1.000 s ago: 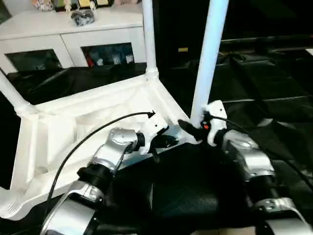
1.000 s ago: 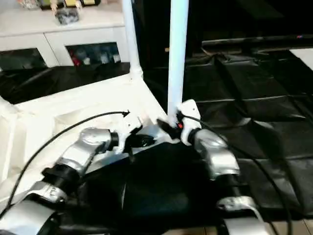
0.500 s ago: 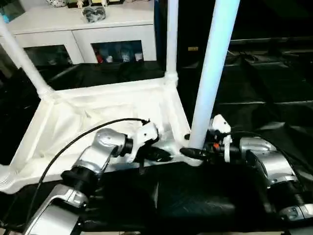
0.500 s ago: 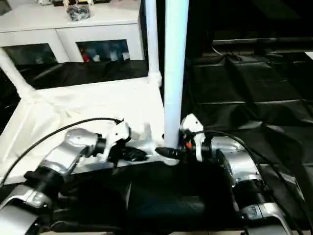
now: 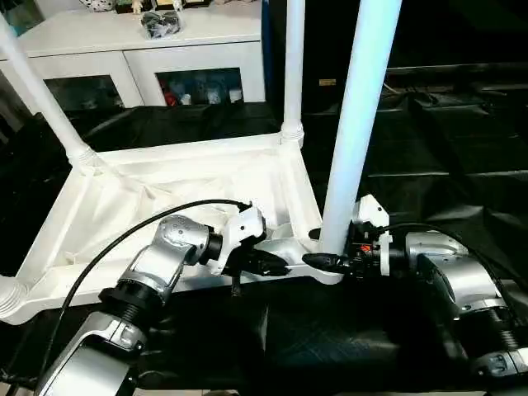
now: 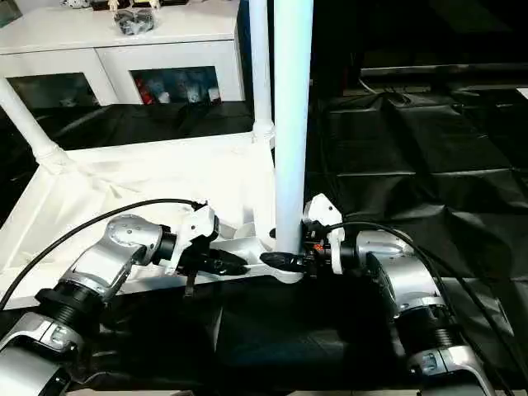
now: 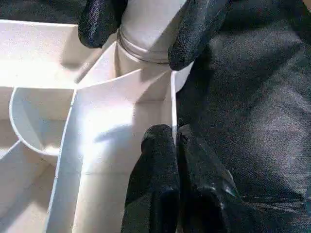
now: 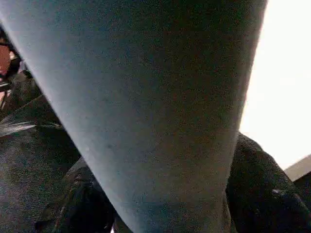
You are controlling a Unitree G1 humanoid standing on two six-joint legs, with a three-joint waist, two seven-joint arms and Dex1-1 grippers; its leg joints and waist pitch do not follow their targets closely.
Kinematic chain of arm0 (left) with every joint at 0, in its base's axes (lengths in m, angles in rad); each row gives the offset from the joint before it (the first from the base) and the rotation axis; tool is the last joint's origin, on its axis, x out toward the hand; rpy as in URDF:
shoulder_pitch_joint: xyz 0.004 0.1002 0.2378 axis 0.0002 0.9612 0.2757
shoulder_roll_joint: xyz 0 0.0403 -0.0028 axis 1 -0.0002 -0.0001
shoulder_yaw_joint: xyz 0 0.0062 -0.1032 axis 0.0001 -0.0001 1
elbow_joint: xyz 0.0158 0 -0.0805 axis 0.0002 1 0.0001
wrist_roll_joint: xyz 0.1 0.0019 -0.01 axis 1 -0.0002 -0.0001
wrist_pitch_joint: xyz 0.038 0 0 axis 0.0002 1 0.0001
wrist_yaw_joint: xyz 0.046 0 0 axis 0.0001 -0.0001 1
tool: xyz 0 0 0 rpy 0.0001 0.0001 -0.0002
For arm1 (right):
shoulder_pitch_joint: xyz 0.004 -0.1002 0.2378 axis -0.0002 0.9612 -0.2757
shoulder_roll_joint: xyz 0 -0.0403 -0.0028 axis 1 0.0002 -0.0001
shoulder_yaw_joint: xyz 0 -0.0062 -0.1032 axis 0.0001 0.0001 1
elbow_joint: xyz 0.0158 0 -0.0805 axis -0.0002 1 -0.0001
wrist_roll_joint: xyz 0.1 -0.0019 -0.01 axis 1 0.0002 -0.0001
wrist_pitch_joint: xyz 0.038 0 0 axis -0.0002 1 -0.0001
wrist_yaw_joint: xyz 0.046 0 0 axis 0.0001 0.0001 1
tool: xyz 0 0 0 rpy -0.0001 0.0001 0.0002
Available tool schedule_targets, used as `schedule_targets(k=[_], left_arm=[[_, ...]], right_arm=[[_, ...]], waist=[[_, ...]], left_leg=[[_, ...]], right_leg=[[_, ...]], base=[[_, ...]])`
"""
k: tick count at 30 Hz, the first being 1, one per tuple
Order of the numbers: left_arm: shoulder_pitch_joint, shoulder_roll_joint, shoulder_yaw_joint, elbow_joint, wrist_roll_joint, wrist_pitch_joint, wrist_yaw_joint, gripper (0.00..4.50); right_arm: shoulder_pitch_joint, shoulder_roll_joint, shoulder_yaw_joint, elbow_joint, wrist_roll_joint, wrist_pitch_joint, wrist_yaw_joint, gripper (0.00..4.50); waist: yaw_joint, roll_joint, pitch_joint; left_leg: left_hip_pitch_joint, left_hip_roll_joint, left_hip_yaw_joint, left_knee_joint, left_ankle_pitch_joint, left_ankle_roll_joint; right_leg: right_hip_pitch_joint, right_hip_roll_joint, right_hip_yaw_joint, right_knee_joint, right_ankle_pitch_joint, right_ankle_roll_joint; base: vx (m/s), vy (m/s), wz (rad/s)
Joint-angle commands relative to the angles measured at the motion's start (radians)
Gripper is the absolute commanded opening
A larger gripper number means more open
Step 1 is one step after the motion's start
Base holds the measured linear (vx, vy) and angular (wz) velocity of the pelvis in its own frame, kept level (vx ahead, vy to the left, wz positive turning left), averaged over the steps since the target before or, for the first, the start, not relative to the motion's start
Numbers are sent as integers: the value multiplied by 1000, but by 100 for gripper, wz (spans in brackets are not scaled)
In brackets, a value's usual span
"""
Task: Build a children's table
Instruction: Rotate leg to tighten
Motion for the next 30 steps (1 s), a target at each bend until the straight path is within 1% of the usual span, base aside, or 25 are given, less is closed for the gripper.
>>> schedule_targets(k=[1,3,4,5,6,7,8,9,11,12,14,15,16,17,18,19,20,21,22,23,26,27,28,29,30], left_arm=[[-25,-46,0,-2,3,-2,69,0],[-32,-63,6,10,11,1,108,0],[-39,-80,10,22,19,2,145,0],[-41,-85,11,26,21,2,156,0],[-52,-110,13,46,37,-1,210,0],[-60,-129,15,58,42,3,243,0],[-63,-135,16,61,43,5,252,0],[-68,-147,18,69,47,8,276,0],[-80,-175,24,84,56,17,333,0],[-89,-202,27,95,63,26,388,0],[-94,-213,29,100,67,29,417,0],[-96,-227,30,102,68,33,433,0],[-96,-229,30,102,69,32,434,0],[-96,-235,32,103,71,30,436,0],[-95,-241,34,104,74,24,436,0],[-95,-241,34,104,74,24,436,0],[-92,-241,33,103,75,20,432,0],[-86,-237,31,97,73,16,419,0],[-76,-225,26,84,68,13,398,0],[-75,-224,26,83,67,14,396,0],[-61,-207,22,65,59,6,366,0],[-48,-184,22,47,51,-1,325,0],[-46,-182,22,45,49,-1,320,0],[-42,-172,22,38,46,-1,302,0],[-36,-157,20,29,41,-4,274,0]], right_arm=[[26,57,30,37,-10,32,-71,251],[21,84,19,66,-28,25,-140,251],[14,111,7,96,-44,20,-210,251],[12,118,3,106,-49,18,-231,249],[-8,159,-15,163,-69,20,-336,247],[-19,186,-27,193,-78,9,-399,246],[-22,194,-31,202,-80,5,-417,245],[-30,212,-39,218,-83,4,-456,244],[-50,250,-56,253,-90,15,-544,242],[-70,287,-68,283,-101,19,-629,242],[-79,304,-73,297,-107,15,-668,240],[-99,325,-82,325,-114,16,-725,240],[-101,328,-81,327,-116,10,-726,240],[-108,337,-78,338,-124,-13,-728,240],[-116,346,-71,351,-138,-53,-727,240],[-116,346,-71,351,-138,-53,-727,240],[-118,350,-76,354,-134,-68,-717,291],[-118,351,-82,350,-126,-69,-704,304],[-115,350,-95,337,-103,-64,-668,310],[-114,349,-96,336,-101,-63,-664,310],[-110,335,-94,322,-90,-64,-624,352],[-103,301,-82,305,-90,-69,-574,352],[-102,296,-81,303,-90,-69,-567,359],[-98,280,-76,294,-89,-70,-541,372],[-91,254,-67,278,-83,-70,-494,384]], waist=[[-2,-16,-55],[-6,-16,-51],[-11,-18,-48],[-13,-17,-46],[-16,-18,-44],[-22,-16,-43],[-30,-16,-41],[-32,-16,-41],[-42,-16,-40],[-48,-16,-40],[-52,-16,-41],[-55,-18,-41],[-60,-16,-42],[-62,-19,-42],[-64,-19,-43],[-64,-17,-44],[-64,-22,-45],[-64,-22,-45],[-63,-22,-46],[-62,-22,-46],[-60,-22,-49],[-60,-22,-50],[-59,-23,-52],[-58,-24,-53],[-55,-24,-56]], left_leg=[[23,38,-18,-68,-202,65],[23,36,-19,-72,-229,47],[25,34,-19,-75,-261,34],[26,34,-20,-77,-275,25],[29,33,-22,-79,-309,11],[31,32,-22,-82,-324,-1],[30,30,-25,-84,-339,-12],[31,31,-26,-84,-349,-16],[28,30,-29,-87,-361,-19],[27,29,-30,-88,-370,-20],[27,28,-30,-87,-369,-19],[26,28,-30,-87,-367,-13],[24,27,-29,-86,-364,-9],[22,27,-30,-86,-362,-6],[19,27,-30,-85,-354,1],[20,27,-28,-84,-348,7],[20,27,-28,-83,-343,12],[18,27,-27,-83,-330,21],[19,28,-26,-82,-325,28],[19,28,-26,-82,-324,32],[16,30,-26,-81,-295,43],[14,31,-26,-80,-275,51],[15,31,-25,-78,-264,56],[15,30,-24,-76,-252,62],[14,31,-24,-73,-217,77]], right_leg=[[34,-45,24,-69,-83,-265],[33,-47,24,-74,-134,-257],[33,-47,25,-80,-189,-245],[30,-49,26,-83,-219,-238],[29,-50,26,-88,-279,-225],[26,-50,27,-92,-312,-214],[26,-49,26,-95,-343,-202],[24,-50,27,-96,-357,-196],[24,-48,27,-96,-362,-189],[24,-47,26,-98,-362,-184],[23,-47,26,-98,-354,-185],[23,-47,26,-99,-343,-186],[23,-47,26,-98,-330,-192],[25,-46,25,-98,-328,-192],[26,-49,25,-97,-319,-194],[25,-48,26,-98,-306,-196],[26,-48,26,-98,-296,-199],[28,-47,26,-95,-277,-204],[27,-48,27,-95,-268,-208],[28,-47,26,-94,-260,-211],[32,-48,26,-88,-210,-225],[35,-47,25,-84,-166,-235],[37,-47,25,-83,-146,-239],[37,-47,24,-81,-125,-245],[41,-46,23,-77,-75,-255]], base=[[0,0,0],[0,0,0],[0,0,0],[0,0,0],[0,0,0],[0,0,0],[0,0,0],[0,0,0],[0,0,0],[0,0,0],[0,0,0],[0,0,0],[0,0,0],[0,0,0],[0,0,0],[0,0,0],[0,0,0],[0,0,0],[0,0,0],[0,0,0],[0,0,0],[0,0,0],[0,0,0],[0,0,0],[0,0,0]])
